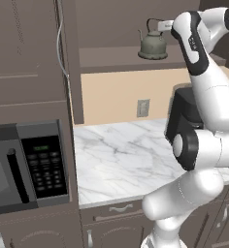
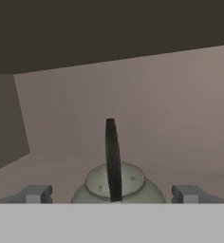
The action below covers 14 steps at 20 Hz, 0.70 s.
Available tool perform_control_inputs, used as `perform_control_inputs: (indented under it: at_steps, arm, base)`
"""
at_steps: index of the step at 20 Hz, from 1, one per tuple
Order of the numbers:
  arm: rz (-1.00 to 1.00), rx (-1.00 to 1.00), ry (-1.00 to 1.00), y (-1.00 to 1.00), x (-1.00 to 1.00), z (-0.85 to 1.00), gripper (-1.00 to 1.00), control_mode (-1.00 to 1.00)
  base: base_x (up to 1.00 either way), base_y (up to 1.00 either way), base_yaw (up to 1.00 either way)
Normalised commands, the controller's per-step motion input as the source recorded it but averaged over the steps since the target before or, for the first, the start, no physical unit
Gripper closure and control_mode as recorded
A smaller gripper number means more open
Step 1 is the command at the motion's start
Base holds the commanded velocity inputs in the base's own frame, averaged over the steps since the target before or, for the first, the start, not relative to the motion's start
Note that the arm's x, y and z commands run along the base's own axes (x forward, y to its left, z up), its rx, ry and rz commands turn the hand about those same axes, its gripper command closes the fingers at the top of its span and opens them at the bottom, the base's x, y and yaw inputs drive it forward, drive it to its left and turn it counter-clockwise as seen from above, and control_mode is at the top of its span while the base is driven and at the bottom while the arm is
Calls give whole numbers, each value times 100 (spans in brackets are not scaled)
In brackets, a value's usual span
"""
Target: Open the cabinet, pick the kettle from the cabinet, and place it in the sink.
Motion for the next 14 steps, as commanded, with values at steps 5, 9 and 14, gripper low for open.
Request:
perform_control_inputs:
  at_steps: [5,9,14]
  arm:
    - [1,2,2,0,23,0,-100,-100]
    - [2,1,6,0,27,0,-100,-100]
    - [2,2,2,0,26,-2,-100,-100]
  base:
    - [0,0,0]
    - [0,0,0]
    - [0,0,0]
